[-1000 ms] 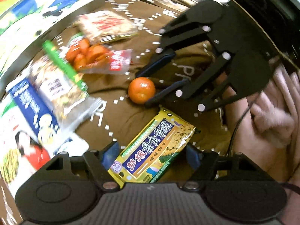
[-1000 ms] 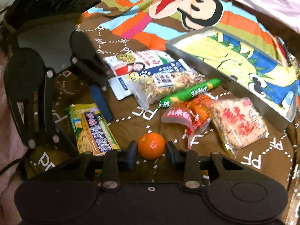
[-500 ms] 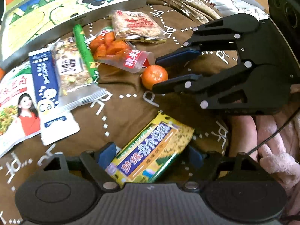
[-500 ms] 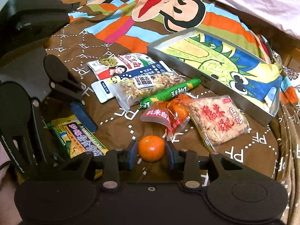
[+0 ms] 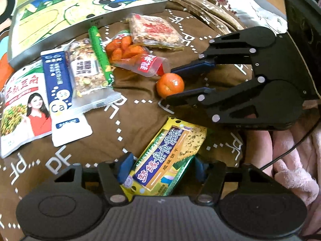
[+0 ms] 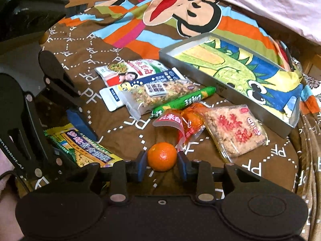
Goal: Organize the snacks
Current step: 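Close left gripper on the biscuit packet while right gripper closes on the orange, then carry biscuit packet with left tool and orange with right tool into the tray, release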
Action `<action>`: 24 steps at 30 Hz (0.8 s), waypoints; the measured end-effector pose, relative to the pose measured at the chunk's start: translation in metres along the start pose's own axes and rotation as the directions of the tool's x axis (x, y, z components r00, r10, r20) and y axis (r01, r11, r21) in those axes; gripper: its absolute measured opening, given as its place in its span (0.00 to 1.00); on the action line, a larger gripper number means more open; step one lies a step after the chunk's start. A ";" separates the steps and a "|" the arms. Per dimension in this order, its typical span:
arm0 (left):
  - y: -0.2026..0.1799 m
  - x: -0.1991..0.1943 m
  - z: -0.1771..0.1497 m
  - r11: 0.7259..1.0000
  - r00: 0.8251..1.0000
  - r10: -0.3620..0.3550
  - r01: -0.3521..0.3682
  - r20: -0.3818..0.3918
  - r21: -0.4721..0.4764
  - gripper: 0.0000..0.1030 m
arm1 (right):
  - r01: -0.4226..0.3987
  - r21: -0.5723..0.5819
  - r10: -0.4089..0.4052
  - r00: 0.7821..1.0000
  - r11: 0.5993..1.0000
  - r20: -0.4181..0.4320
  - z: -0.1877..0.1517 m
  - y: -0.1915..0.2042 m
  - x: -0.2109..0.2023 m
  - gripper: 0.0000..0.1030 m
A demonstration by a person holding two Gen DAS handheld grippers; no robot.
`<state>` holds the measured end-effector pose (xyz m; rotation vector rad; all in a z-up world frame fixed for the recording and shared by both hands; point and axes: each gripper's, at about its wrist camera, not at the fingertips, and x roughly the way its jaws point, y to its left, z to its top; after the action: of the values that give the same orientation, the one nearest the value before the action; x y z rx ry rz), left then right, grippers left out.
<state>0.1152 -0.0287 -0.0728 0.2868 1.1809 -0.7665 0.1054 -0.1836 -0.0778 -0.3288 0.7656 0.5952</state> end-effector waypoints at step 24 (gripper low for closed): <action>0.007 -0.053 0.016 0.945 0.963 0.150 -0.072 0.225 -0.319 0.58 | 0.140 0.130 -0.167 0.960 0.982 0.225 0.016 -0.018 -0.046 0.34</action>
<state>0.1229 -0.0124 -0.0204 -0.0036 1.0200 -0.4914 0.0984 -0.2076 -0.0322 -0.2067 0.5372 0.4324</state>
